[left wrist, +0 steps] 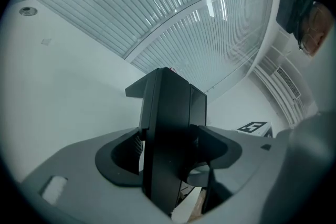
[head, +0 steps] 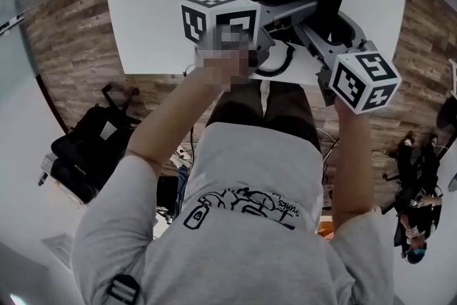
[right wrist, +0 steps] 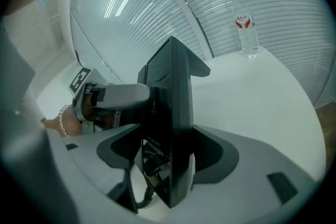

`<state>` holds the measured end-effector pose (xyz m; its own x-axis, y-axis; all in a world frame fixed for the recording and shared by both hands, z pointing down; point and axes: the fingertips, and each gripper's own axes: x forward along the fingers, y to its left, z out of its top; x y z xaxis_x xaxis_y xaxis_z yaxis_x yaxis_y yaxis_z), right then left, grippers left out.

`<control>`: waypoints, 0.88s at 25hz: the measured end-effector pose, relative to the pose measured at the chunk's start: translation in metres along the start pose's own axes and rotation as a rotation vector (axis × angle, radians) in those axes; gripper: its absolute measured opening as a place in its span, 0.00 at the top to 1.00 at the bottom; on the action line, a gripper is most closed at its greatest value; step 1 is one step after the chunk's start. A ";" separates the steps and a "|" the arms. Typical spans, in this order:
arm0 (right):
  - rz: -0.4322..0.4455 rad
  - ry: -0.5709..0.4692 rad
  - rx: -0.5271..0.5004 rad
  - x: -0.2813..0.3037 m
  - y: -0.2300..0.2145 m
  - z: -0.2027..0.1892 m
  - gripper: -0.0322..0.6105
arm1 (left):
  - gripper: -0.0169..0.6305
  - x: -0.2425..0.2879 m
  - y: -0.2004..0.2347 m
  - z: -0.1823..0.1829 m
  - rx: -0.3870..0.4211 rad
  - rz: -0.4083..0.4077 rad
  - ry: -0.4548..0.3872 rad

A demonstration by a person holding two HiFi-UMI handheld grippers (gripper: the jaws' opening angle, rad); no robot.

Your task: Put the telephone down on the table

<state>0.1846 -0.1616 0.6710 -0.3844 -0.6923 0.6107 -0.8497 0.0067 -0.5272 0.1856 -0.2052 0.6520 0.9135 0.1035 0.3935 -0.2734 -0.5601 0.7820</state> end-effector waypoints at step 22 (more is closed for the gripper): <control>0.060 -0.039 0.138 0.029 -0.035 -0.009 0.50 | 0.47 0.036 0.039 -0.004 -0.019 0.048 0.022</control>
<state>0.2003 -0.1750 0.7128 -0.4164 -0.7208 0.5541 -0.7672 -0.0484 -0.6395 0.2068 -0.2200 0.6991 0.8925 0.0949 0.4409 -0.3224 -0.5494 0.7709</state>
